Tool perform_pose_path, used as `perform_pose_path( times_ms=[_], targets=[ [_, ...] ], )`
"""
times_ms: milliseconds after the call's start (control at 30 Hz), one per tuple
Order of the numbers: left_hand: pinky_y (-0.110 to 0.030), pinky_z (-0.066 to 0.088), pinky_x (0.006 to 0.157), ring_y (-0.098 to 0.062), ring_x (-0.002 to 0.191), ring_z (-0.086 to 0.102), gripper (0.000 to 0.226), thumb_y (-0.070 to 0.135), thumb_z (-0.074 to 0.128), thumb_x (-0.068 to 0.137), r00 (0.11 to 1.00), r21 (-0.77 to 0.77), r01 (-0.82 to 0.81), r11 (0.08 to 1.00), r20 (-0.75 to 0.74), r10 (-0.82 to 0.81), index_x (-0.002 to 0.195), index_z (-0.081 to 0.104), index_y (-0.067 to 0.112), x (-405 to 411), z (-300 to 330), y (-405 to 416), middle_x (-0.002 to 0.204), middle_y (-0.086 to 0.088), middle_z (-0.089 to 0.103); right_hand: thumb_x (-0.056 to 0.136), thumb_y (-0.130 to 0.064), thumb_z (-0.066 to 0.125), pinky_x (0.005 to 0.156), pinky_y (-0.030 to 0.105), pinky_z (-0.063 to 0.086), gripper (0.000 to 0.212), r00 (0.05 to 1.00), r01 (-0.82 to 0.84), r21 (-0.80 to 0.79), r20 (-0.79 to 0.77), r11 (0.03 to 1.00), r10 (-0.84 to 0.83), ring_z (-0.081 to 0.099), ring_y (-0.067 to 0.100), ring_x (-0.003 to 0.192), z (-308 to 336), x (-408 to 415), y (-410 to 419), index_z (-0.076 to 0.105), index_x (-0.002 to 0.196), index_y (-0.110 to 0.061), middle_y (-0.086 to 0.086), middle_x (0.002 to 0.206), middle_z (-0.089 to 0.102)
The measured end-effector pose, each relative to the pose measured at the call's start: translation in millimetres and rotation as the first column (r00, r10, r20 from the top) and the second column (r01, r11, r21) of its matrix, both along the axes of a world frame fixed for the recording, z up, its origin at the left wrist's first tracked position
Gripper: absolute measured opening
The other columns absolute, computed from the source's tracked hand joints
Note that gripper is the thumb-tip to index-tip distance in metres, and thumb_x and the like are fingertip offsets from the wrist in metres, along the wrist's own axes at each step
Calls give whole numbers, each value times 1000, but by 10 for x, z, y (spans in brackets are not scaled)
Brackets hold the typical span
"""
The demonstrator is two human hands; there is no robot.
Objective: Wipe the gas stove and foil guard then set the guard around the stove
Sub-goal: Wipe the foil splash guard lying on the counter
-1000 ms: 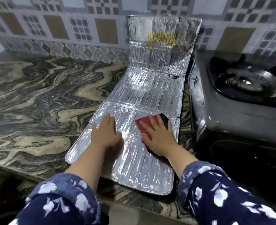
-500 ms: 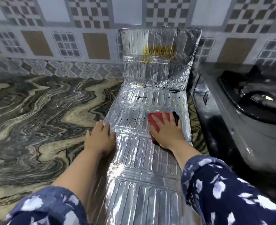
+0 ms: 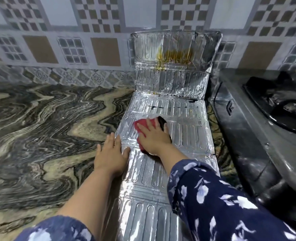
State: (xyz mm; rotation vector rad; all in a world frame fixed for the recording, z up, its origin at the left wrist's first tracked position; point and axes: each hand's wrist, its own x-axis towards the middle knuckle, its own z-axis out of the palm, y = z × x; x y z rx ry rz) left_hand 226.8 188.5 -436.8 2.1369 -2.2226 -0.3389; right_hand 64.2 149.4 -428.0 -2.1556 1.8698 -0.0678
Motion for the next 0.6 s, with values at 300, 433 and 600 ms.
perform_pose_path(
  times_ms=[300, 433, 600],
  targets=[
    [-40, -3, 120, -15, 148, -10, 72, 51, 20, 98, 1000, 25, -2, 1000, -24, 2, 152, -5, 10, -8, 41, 39, 161, -3, -11, 99, -48, 20, 117, 50, -9, 52, 995, -91, 2, -29, 996, 91, -15, 17, 147, 21, -387, 126, 7, 149, -46, -7, 161, -8],
    [-40, -6, 119, -15, 147, -12, 71, 50, 18, 98, 999, 18, -17, 1000, -32, 17, 151, -8, 11, -22, 22, 45, 160, -2, -15, 99, -48, 12, 116, 56, -10, 53, 998, 6, 44, -70, 999, -3, -18, 23, 147, 46, -201, -433, 1, 150, -43, -5, 161, -13],
    [-41, -6, 120, -16, 147, -14, 70, 50, 18, 98, 1000, 32, -17, 999, -6, 17, 151, -8, 11, -6, 26, -17, 160, -2, -16, 99, -44, 13, 116, 56, -8, 50, 993, -107, 0, -41, 994, 106, -11, 22, 148, 32, 275, -697, 8, 148, -46, -10, 161, -5]
  ],
)
